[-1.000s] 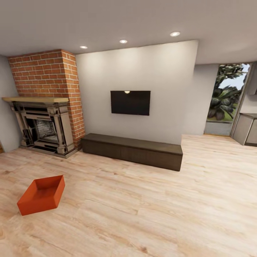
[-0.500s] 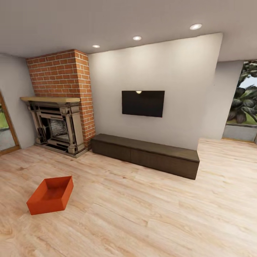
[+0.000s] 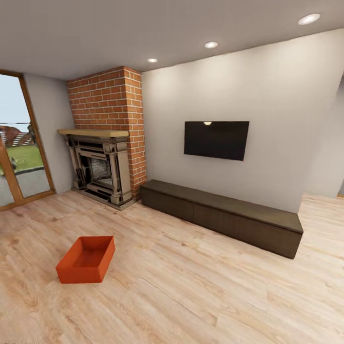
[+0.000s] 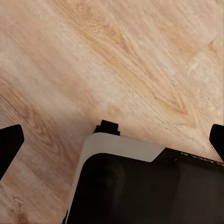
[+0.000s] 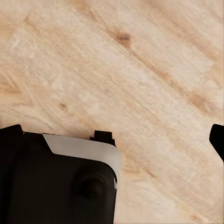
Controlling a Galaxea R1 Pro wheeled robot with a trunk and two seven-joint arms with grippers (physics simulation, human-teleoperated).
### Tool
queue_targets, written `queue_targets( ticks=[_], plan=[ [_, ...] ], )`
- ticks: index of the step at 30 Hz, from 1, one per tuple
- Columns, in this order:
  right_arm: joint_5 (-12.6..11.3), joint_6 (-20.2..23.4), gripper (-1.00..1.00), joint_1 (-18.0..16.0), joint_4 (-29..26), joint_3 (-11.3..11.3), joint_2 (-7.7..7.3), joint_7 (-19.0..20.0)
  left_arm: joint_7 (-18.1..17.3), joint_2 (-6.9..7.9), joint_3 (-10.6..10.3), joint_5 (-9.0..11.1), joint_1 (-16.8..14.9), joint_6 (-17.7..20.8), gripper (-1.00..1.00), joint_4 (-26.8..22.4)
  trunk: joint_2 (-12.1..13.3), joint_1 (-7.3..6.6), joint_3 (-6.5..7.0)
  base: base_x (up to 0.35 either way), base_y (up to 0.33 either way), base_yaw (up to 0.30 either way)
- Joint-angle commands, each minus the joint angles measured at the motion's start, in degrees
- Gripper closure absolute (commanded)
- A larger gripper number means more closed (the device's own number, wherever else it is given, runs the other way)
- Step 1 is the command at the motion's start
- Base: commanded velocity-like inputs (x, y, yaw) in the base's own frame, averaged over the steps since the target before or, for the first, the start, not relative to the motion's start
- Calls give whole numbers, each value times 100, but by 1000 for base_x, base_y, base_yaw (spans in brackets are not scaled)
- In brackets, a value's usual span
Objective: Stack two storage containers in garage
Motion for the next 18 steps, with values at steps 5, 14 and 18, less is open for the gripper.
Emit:
queue_targets(
  ticks=[5,14,18],
  plan=[
    [-53,-34,-100,-7,17,49,2,-4,11,-1,-22,36,-5,-18,-100,5,-5,4,-8,242,0,268],
    [-52,-34,-100,-7,17,50,2,-4,11,-10,-27,28,-5,-18,-100,0,-5,4,-8,45,0,268],
    [-52,-34,-100,-7,17,51,2,-4,11,-10,-24,22,-5,-18,-100,-3,-5,4,-8,1,0,268]
  ],
)
